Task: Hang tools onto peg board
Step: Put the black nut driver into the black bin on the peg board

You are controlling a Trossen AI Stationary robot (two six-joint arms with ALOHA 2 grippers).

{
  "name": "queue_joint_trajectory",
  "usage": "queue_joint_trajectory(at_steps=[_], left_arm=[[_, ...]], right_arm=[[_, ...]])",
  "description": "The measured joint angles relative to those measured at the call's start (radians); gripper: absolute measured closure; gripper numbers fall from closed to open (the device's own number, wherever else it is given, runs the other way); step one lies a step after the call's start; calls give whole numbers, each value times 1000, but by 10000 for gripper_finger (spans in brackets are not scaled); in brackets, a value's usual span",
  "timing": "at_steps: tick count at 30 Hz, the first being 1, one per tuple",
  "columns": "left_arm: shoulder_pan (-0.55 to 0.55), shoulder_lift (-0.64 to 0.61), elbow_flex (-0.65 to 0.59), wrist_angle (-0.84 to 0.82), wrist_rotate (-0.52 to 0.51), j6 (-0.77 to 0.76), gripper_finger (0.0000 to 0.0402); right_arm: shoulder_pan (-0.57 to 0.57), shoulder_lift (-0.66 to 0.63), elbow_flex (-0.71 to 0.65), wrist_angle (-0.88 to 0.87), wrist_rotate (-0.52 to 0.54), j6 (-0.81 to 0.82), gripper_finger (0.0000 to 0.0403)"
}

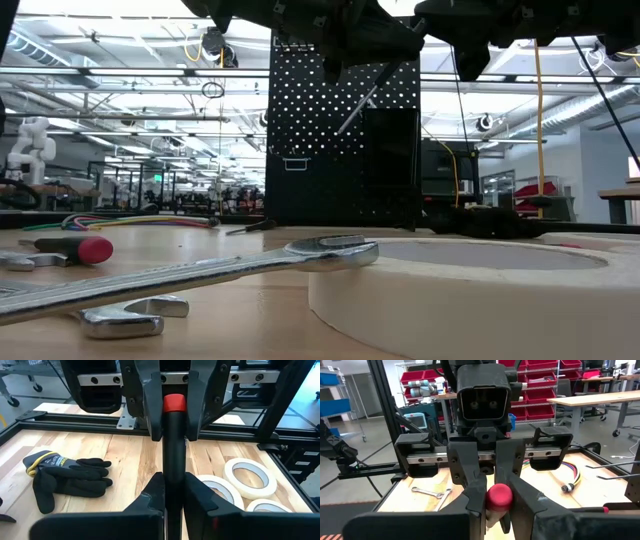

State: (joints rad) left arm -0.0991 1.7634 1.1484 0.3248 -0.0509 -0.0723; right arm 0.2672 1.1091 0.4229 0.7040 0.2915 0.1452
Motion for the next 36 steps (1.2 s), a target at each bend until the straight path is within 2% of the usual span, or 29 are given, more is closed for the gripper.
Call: queue_joint_trajectory(at_steps=[13, 15, 18, 21, 24, 29, 33, 36], left_arm=[[0, 0, 0, 1, -1, 0, 374], [0, 1, 0, 1, -2, 2, 374], [5, 1, 0, 5, -14, 4, 374], [16, 1, 0, 3, -14, 3, 374], [30, 1, 0, 0, -14, 3, 374], [56, 1, 0, 70, -74, 8, 374], [79, 1, 0, 246, -176, 63, 374], [111, 1, 0, 395, -248, 112, 374]], right_arm=[[0, 0, 0, -4, -4, 0, 355], [0, -2, 0, -17, -3, -2, 328], [1, -24, 0, -69, 24, 0, 256], [1, -77, 0, -139, 45, -4, 191], [1, -153, 0, -232, 48, -3, 148], [1, -315, 0, -486, 123, 64, 123], [0, -403, 0, -673, 185, 138, 128], [0, -428, 0, -734, 213, 136, 134]])
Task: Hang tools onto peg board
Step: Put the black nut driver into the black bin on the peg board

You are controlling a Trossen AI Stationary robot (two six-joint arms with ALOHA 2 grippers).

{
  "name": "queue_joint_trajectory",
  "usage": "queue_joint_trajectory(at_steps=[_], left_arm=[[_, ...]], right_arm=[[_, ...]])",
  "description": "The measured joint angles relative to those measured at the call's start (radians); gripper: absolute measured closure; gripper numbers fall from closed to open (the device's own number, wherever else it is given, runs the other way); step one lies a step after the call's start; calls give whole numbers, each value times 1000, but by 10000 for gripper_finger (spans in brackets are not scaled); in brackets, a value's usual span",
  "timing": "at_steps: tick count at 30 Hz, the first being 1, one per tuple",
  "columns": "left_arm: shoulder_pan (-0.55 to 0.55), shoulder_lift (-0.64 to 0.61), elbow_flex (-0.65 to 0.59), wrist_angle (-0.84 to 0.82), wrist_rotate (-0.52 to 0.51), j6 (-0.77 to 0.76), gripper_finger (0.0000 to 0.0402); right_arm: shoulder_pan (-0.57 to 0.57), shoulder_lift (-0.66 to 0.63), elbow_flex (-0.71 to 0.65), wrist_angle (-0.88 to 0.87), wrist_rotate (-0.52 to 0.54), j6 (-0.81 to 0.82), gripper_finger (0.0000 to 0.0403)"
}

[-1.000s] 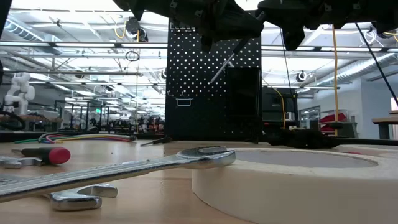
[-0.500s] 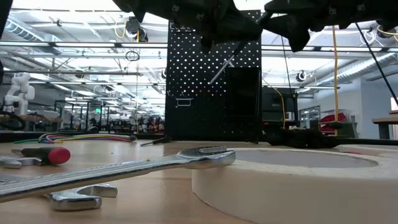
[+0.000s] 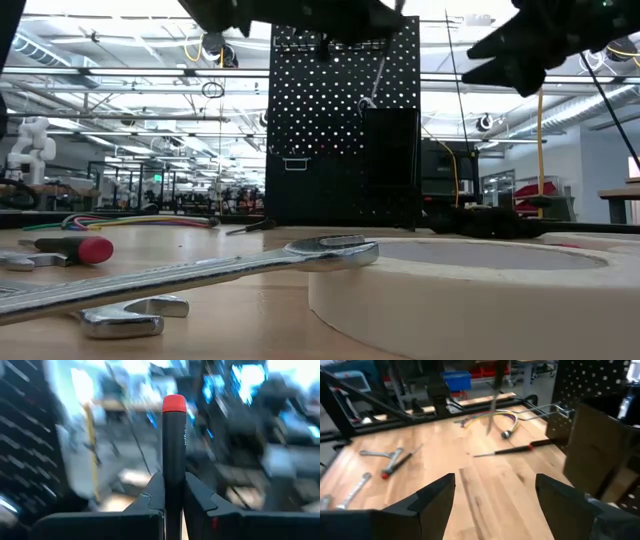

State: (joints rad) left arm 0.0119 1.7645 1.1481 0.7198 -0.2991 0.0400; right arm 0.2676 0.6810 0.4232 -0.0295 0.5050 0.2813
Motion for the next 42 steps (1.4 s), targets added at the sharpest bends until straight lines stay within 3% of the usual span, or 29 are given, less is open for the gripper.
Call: queue_joint_trajectory(at_steps=[5, 8, 11, 15, 21, 42], left_arm=[[65, 7, 1, 200, 4, 79, 374], [111, 44, 21, 242, 98, 102, 374], [148, 105, 70, 236, 190, 122, 374], [178, 134, 123, 233, 192, 245, 374], [213, 135, 157, 219, 218, 260, 374], [251, 158, 171, 61, 184, 248, 374]], right_arm=[[0, 0, 0, 1, 52, -60, 135], [0, 1, 0, 8, 92, -103, 135], [0, 0, 0, 20, 127, -144, 135], [0, 1, 0, 37, 129, -173, 135], [-4, 1, 0, 41, 130, -205, 135], [-72, 1, 0, 48, 119, -242, 135]])
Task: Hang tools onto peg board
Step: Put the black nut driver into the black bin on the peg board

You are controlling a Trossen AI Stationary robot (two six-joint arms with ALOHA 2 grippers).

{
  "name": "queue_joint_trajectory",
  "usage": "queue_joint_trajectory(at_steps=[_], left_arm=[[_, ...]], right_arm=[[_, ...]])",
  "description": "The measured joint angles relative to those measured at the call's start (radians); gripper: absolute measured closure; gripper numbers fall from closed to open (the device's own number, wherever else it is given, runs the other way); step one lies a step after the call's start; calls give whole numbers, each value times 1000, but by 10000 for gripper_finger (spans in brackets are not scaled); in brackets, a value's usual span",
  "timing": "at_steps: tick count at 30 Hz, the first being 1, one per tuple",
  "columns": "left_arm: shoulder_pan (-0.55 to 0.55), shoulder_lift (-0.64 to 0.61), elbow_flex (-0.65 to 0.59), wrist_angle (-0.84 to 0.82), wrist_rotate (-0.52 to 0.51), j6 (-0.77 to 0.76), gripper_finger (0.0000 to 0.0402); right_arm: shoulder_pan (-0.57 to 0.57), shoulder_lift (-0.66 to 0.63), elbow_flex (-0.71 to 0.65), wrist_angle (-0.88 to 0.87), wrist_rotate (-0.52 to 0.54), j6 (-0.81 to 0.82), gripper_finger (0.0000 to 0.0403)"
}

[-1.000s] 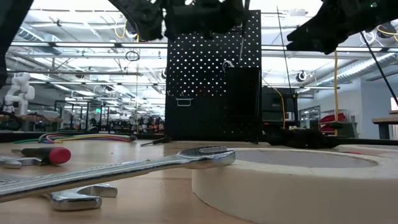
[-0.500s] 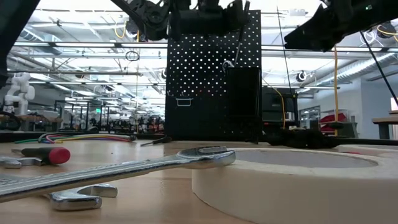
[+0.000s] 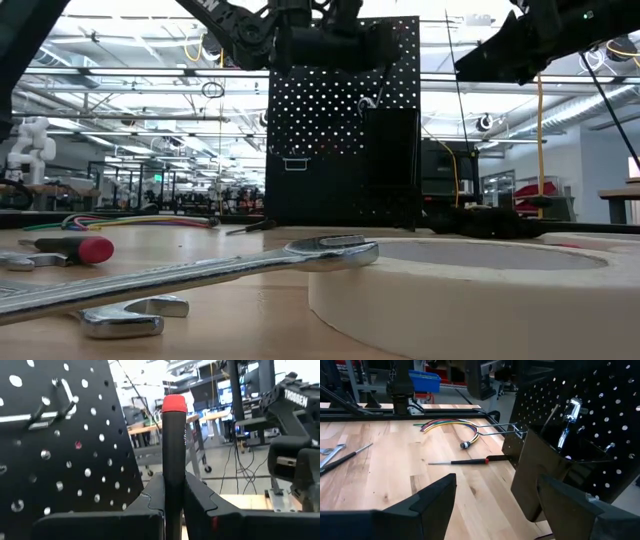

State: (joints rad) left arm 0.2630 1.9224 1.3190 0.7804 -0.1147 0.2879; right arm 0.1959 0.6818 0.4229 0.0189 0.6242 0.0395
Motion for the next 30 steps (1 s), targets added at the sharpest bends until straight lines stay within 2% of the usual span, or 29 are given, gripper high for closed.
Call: queue_joint_trajectory(at_steps=[6, 13, 16, 19, 30], left_arm=[[1, 0, 0, -69, -62, -71, 373], [-10, 0, 0, -98, -192, -73, 290], [-17, 0, 0, -102, -202, -73, 271], [-26, 0, 0, -126, -205, -73, 266], [-88, -82, -1, -315, -214, -63, 263]], right_arm=[[0, 0, 0, 6, -1, 0, 135], [0, 0, 0, 6, -2, 0, 135], [0, 0, 0, 6, -20, 0, 135], [0, 0, 0, 7, -51, 1, 135], [0, 0, 0, 7, -54, 1, 135]])
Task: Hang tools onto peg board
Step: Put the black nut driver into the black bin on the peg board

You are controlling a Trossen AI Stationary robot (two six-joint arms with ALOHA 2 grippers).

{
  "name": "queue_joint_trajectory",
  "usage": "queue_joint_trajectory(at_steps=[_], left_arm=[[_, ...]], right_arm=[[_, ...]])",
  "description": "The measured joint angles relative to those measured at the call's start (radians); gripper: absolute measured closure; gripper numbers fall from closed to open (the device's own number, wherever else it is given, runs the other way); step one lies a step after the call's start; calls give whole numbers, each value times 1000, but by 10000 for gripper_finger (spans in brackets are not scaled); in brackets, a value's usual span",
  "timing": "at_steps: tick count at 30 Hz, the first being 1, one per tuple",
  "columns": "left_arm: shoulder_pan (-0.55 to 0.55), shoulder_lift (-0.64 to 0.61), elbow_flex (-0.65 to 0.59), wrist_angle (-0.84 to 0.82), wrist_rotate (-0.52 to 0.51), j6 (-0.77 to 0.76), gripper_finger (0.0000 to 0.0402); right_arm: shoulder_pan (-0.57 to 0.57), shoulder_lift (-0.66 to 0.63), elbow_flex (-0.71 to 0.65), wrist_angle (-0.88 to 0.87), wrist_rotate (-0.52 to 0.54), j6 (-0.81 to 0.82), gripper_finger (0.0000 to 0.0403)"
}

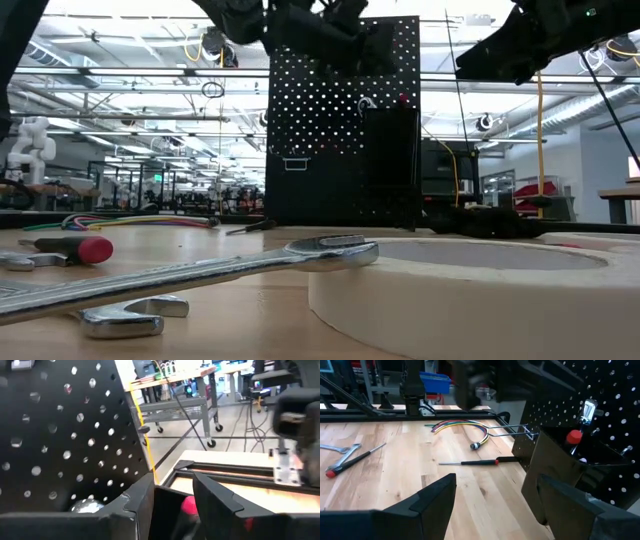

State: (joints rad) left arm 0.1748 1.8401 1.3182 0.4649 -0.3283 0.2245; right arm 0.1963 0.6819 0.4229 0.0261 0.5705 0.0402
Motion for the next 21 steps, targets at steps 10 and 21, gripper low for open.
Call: queue_joint_trajectory(at_steps=[10, 21], left_arm=[[-101, -160, 0, -272, 0, 4, 263], [-261, -278, 0, -806, 9, -206, 262]], right_arm=[[0, 3, 0, 22, -71, 25, 135], [0, 108, 0, 155, -238, 27, 135]])
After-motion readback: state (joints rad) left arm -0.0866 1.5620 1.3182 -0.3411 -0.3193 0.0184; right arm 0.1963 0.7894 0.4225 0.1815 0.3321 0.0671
